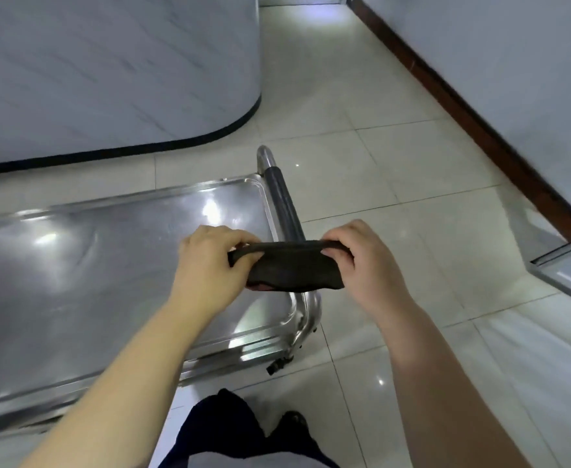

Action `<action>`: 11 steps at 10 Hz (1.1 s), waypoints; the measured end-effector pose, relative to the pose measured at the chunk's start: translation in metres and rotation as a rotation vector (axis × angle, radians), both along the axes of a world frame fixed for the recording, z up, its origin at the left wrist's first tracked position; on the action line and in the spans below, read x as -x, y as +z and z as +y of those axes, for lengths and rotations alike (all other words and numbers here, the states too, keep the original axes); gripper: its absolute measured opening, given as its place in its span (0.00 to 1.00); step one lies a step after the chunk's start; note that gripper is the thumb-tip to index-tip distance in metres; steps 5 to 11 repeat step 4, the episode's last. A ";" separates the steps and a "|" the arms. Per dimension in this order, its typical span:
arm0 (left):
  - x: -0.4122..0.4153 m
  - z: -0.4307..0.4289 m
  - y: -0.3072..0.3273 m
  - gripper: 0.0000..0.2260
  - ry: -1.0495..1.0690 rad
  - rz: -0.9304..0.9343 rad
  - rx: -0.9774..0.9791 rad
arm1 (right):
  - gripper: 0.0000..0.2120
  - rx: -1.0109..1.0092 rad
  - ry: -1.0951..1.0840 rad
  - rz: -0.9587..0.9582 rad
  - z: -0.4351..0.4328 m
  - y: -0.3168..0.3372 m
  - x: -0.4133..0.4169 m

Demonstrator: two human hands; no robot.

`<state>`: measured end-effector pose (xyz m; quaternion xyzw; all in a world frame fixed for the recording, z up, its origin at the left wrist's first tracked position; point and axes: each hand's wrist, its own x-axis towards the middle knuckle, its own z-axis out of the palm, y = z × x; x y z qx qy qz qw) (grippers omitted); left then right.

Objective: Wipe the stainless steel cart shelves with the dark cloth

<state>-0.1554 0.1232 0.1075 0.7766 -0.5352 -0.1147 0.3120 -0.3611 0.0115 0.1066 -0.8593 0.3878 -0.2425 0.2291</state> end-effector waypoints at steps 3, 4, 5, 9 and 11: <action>-0.033 -0.080 -0.012 0.04 0.041 0.228 -0.105 | 0.06 -0.168 0.086 0.151 -0.100 0.003 -0.041; -0.058 -0.123 -0.034 0.10 0.129 0.143 -0.199 | 0.14 -0.070 0.003 0.377 -0.132 -0.019 -0.082; -0.058 -0.123 -0.034 0.10 0.129 0.143 -0.199 | 0.14 -0.070 0.003 0.377 -0.132 -0.019 -0.082; -0.058 -0.123 -0.034 0.10 0.129 0.143 -0.199 | 0.14 -0.070 0.003 0.377 -0.132 -0.019 -0.082; -0.058 -0.123 -0.034 0.10 0.129 0.143 -0.199 | 0.14 -0.070 0.003 0.377 -0.132 -0.019 -0.082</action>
